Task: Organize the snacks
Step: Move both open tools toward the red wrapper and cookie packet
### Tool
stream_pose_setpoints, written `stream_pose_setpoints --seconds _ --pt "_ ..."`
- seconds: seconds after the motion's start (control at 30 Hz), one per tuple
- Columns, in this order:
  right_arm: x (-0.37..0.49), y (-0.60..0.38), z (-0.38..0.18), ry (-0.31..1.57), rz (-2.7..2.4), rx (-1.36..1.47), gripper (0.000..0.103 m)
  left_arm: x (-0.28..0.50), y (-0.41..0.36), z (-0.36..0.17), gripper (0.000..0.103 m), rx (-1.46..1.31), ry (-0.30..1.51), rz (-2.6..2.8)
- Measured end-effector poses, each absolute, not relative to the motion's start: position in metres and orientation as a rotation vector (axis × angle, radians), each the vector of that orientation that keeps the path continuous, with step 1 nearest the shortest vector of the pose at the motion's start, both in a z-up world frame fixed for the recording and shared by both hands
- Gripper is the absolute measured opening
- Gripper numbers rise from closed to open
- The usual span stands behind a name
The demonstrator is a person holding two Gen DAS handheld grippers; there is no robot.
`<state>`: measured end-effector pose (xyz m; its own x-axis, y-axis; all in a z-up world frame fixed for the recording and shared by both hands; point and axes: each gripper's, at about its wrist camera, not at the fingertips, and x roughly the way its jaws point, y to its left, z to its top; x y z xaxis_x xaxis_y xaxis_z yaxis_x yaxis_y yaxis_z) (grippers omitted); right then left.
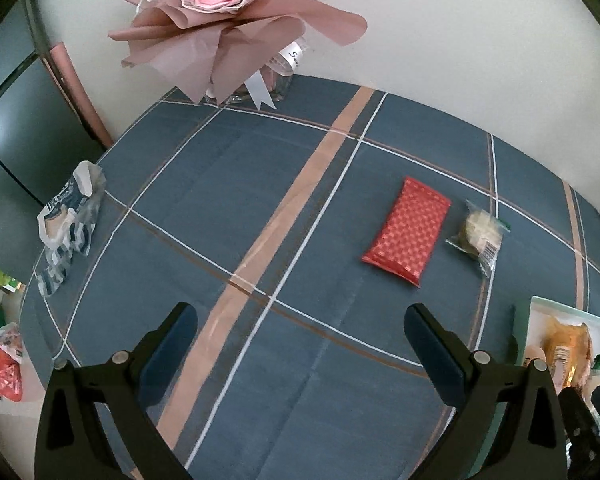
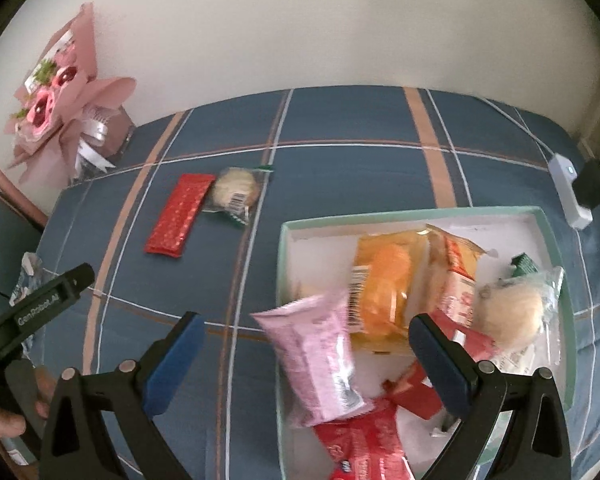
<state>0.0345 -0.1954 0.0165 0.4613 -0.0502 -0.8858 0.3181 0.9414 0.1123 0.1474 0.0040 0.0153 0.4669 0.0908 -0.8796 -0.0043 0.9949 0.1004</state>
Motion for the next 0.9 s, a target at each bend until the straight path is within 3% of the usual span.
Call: stream_pose_setpoints --seconds 0.9 --pt "0.111 -0.152 0.0 1.057 -0.157 0.204 0.101 0.198 0.002 -0.018 0.103 0.058 1.107 -0.025"
